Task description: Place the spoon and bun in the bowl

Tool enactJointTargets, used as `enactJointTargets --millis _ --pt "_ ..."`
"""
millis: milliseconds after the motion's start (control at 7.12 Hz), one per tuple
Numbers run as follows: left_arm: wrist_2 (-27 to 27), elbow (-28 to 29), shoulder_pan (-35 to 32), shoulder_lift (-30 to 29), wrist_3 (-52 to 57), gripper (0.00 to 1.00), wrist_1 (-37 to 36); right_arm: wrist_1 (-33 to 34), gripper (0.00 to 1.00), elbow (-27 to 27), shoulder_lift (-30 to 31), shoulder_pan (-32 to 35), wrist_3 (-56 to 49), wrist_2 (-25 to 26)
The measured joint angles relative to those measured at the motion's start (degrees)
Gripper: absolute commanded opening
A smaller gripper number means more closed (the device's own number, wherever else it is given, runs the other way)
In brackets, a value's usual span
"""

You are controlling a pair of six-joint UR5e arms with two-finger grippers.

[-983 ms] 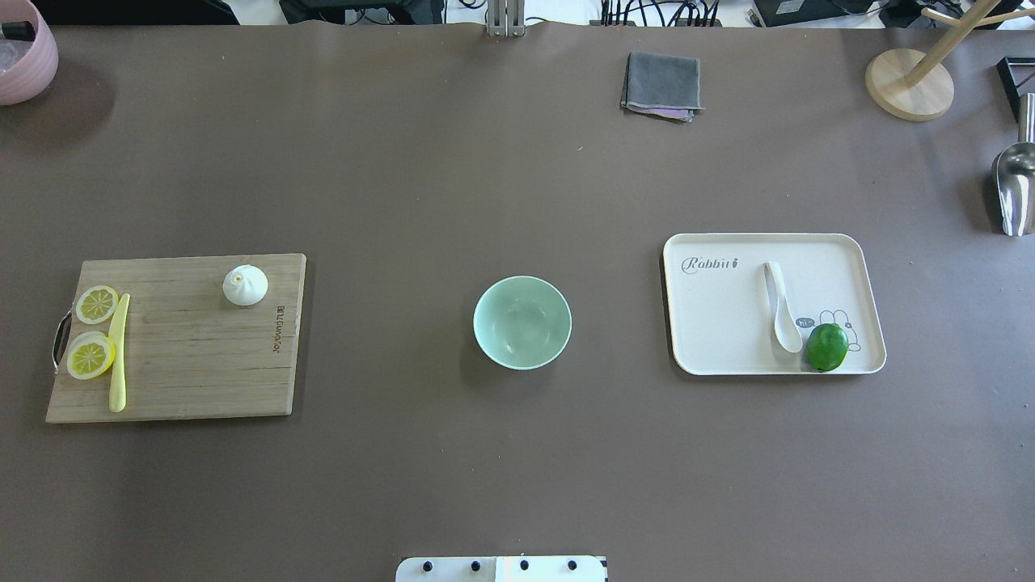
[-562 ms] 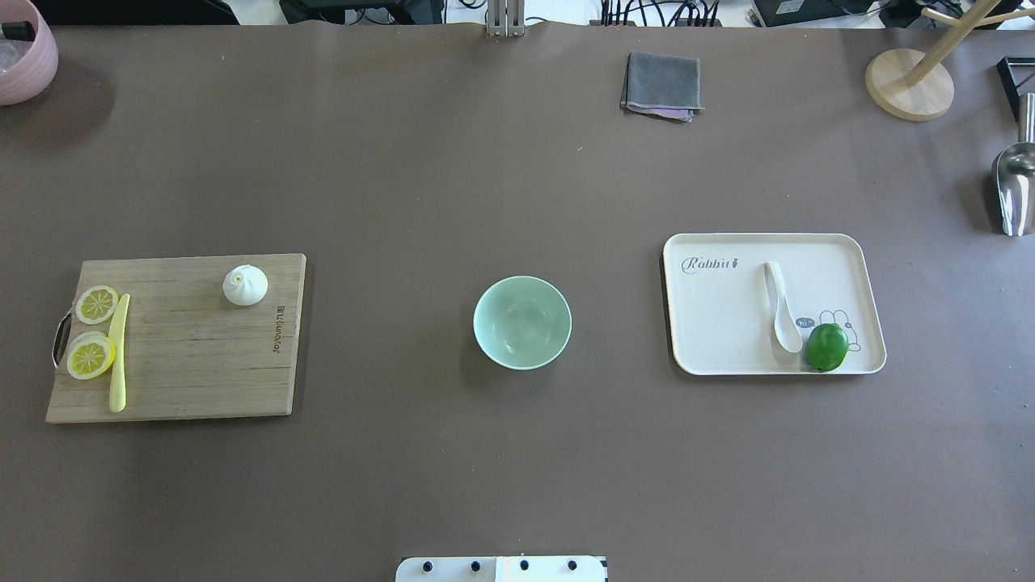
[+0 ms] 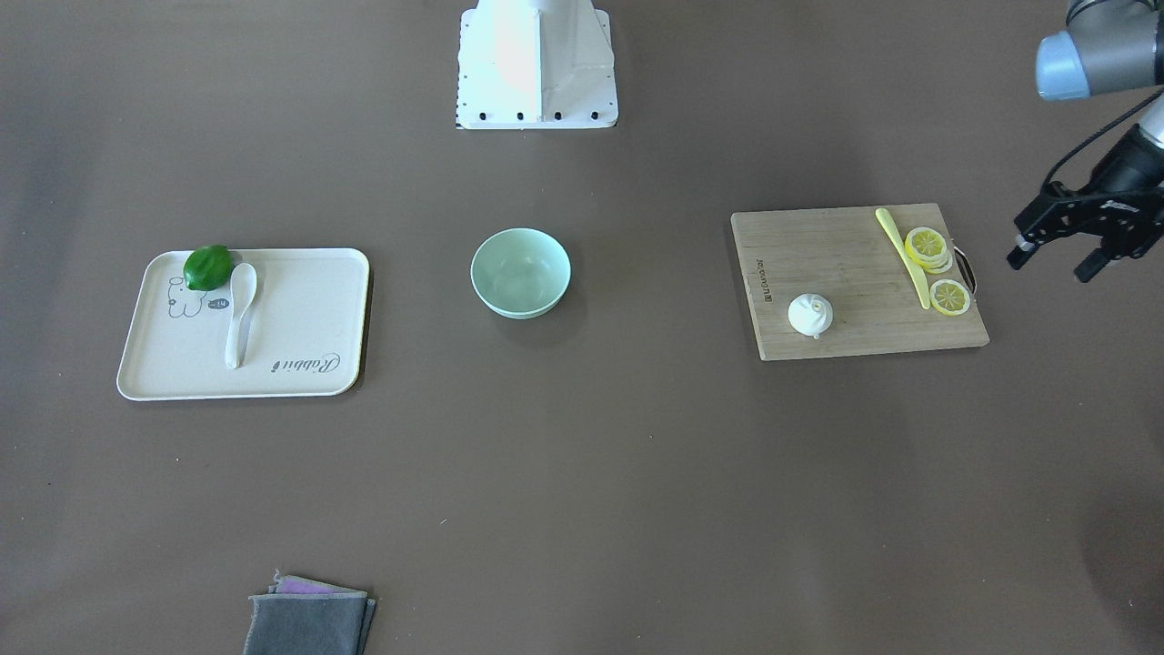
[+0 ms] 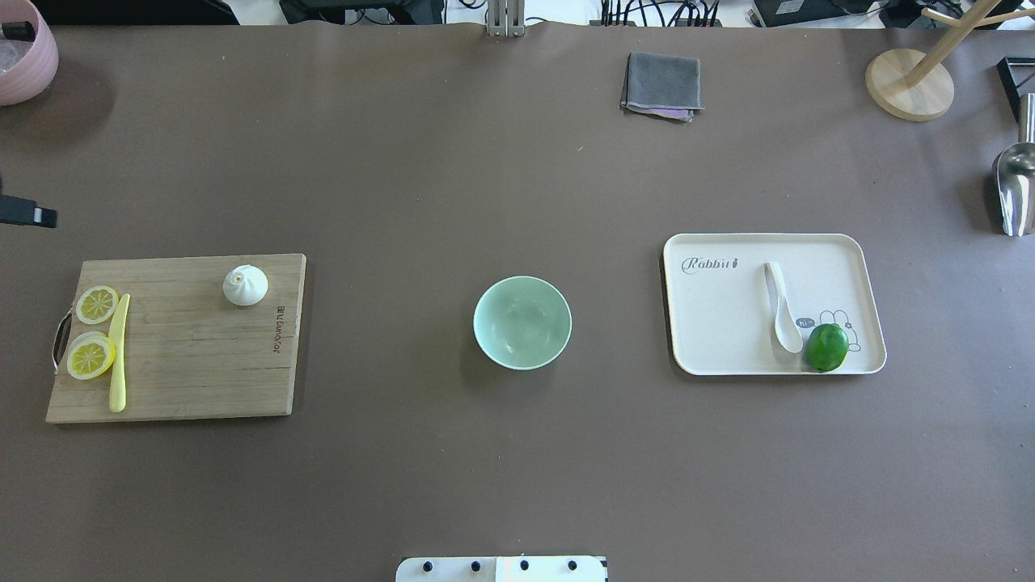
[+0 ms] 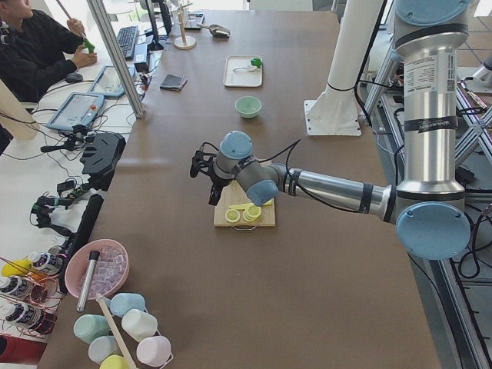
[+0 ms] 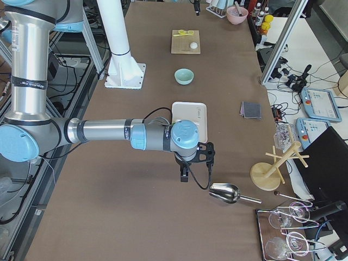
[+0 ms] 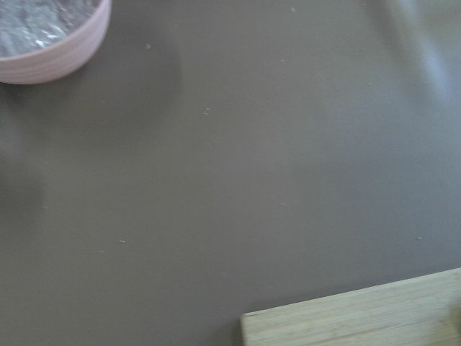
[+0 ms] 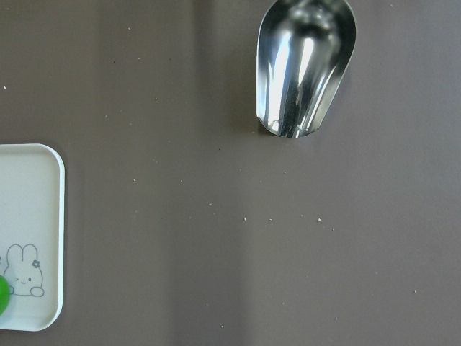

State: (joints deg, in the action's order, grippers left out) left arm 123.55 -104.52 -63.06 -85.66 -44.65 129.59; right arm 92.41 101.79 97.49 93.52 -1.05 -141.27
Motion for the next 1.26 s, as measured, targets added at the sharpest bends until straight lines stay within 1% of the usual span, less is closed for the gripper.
enactJointTargets --millis 140,281,562,983,1264 --pt "-4.6 -1.3 5.5 -2.2 -3.3 0.98 -3.2 -2.9 1.0 -0.2 0.7 0.0 0.2 0.0" --pt "-7.9 -1.8 9.2 -4.7 -4.6 0.98 -6.7 -4.3 1.0 -0.4 1.1 -0.1 0.4 -0.1" --pt "-14.4 -1.5 16.6 -8.1 -6.9 0.98 -9.5 -5.1 1.0 -0.5 1.3 -0.4 1.8 -0.3" --pt "-20.2 1.5 23.8 -12.7 -11.3 0.98 -10.0 -8.4 1.0 0.1 -0.8 -4.5 13.5 -0.2" --pt "-21.5 2.9 25.2 -13.2 -11.4 0.98 -9.8 -9.1 1.0 0.3 -2.7 -7.7 18.0 -0.1"
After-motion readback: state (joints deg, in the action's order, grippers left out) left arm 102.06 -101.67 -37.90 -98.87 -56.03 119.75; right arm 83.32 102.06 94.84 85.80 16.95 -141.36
